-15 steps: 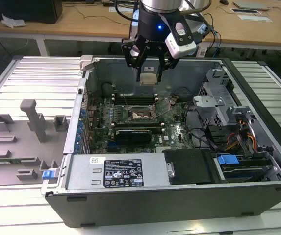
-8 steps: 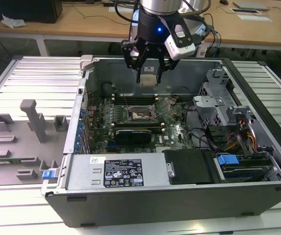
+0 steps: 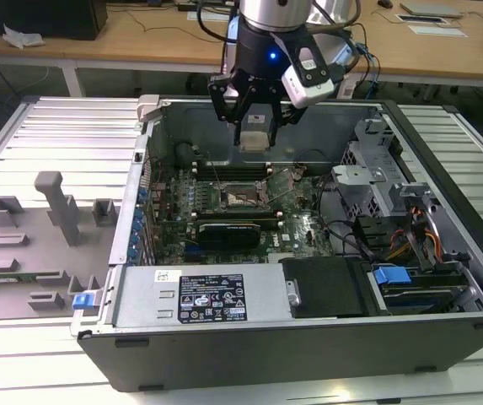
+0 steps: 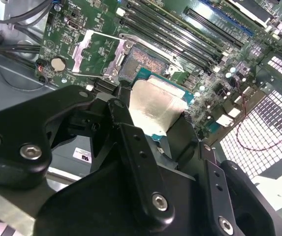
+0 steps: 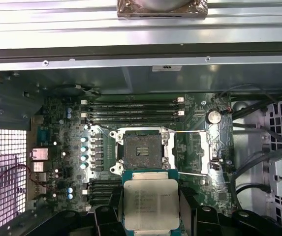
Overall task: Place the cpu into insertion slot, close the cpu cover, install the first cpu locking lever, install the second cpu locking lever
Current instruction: 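Place the cpu into insertion slot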
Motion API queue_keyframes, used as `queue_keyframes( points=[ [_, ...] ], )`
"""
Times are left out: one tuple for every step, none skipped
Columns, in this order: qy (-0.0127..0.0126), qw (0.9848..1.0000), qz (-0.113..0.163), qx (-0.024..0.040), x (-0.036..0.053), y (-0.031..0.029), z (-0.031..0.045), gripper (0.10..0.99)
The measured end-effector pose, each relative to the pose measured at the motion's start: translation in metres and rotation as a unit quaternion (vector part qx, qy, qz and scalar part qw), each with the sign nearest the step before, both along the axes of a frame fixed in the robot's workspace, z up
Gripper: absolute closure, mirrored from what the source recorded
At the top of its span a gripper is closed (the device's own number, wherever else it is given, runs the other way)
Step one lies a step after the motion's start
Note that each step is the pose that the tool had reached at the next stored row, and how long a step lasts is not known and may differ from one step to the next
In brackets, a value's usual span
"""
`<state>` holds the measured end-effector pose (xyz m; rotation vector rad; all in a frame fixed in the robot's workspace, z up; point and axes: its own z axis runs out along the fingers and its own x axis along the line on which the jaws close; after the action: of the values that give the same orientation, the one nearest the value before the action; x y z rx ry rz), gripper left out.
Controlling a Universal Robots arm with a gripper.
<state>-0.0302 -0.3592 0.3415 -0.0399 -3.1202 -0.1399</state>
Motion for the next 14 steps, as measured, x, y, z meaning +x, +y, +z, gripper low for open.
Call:
queue_keyframes(
  points=[
    [0.0000,1.0000,0.000,0.0000,-0.0001,0.0000,-0.0010,0.545],
    [0.0000,1.0000,0.000,0.0000,-0.0001,0.0000,-0.0016,0.545],
    [0.0000,1.0000,0.000,0.0000,-0.0002,0.0000,-0.0022,0.545],
    [-0.0001,1.0000,0.000,0.0000,-0.0003,0.0000,-0.0028,0.545],
    [-0.0001,1.0000,0.000,0.0000,-0.0003,0.0000,-0.0034,0.545],
    [-0.0002,1.0000,0.000,0.0000,-0.0004,0.0000,-0.0044,0.545],
    [-0.0002,1.0000,0.000,0.0000,-0.0004,0.0000,-0.0052,0.545],
    [-0.0002,1.0000,0.000,0.0000,-0.0005,0.0000,-0.0066,0.545],
    [-0.0004,1.0000,0.000,0.0000,-0.0005,0.0000,-0.0081,0.545],
    [-0.0006,1.0000,0.000,0.0000,-0.0007,0.0000,-0.0112,0.545],
    [-0.0008,1.0000,0.000,0.0000,-0.0008,0.0000,-0.0136,0.545],
    [-0.0009,1.0000,0.000,0.0000,-0.0010,0.0000,-0.0158,0.545],
    [-0.0010,1.0000,0.000,0.0000,-0.0011,0.0000,-0.0176,0.545],
    [-0.0010,1.0000,0.000,0.0000,-0.0011,0.0001,-0.0192,0.545]
  ],
)
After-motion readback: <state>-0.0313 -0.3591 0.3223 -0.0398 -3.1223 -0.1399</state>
